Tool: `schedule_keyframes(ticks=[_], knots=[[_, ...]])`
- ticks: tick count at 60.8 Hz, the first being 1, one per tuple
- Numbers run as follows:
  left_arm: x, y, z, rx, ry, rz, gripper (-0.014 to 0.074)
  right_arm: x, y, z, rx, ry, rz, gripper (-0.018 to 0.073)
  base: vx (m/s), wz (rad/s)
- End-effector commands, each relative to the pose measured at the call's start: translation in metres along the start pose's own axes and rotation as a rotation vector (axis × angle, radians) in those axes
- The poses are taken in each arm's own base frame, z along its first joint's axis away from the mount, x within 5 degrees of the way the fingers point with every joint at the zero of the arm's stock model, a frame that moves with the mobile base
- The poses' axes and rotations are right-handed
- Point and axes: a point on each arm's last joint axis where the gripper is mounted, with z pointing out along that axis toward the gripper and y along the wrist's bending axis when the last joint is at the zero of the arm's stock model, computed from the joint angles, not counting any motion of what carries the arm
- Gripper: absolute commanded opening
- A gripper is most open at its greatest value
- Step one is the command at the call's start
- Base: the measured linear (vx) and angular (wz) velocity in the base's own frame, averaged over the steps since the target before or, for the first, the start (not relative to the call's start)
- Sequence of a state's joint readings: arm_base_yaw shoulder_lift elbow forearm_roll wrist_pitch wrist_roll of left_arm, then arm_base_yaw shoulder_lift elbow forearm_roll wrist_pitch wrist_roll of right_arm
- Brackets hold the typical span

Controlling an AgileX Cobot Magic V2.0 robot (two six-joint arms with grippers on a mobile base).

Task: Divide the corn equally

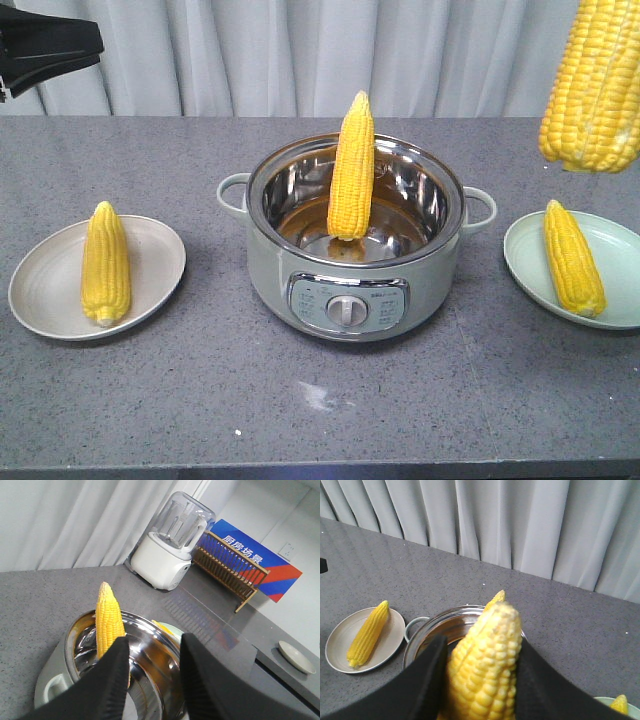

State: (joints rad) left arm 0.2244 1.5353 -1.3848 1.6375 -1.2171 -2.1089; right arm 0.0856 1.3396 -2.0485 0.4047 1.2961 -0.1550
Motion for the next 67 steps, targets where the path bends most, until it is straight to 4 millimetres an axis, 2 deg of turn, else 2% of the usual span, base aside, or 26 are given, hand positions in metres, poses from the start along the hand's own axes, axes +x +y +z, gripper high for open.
schedule_keyframes(ticks=[1, 22, 38, 50, 60, 67], knots=[[-0.01, -0.036, -0.007, 0.179, -0.009, 0.035, 0.024, -0.002, 0.006, -0.014, -0.006, -0.044, -0.016, -0.0004, 0.0, 0.0], [-0.009, -0.039, -0.005, 0.191, -0.004, 0.038, 0.0239, -0.002, 0.006, -0.014, -0.006, -0.044, -0.016, -0.0004, 0.0, 0.0], [-0.006, -0.061, 0.003, 0.241, 0.016, 0.07, 0.0239, -0.002, 0.005, -0.014, -0.003, -0.044, -0.017, -0.0004, 0.0, 0.0], [-0.007, -0.093, 0.002, 0.305, -0.002, 0.118, 0.0239, -0.002, 0.005, -0.014, -0.003, -0.044, -0.017, -0.0004, 0.0, 0.0], [-0.018, -0.122, -0.002, 0.401, -0.149, 0.163, 0.0239, -0.002, 0.005, -0.014, -0.003, -0.044, -0.017, -0.0004, 0.0, 0.0], [-0.022, -0.136, -0.003, 0.397, -0.252, 0.24, 0.0239, -0.002, 0.005, -0.014, -0.003, -0.044, -0.017, -0.0004, 0.0, 0.0]])
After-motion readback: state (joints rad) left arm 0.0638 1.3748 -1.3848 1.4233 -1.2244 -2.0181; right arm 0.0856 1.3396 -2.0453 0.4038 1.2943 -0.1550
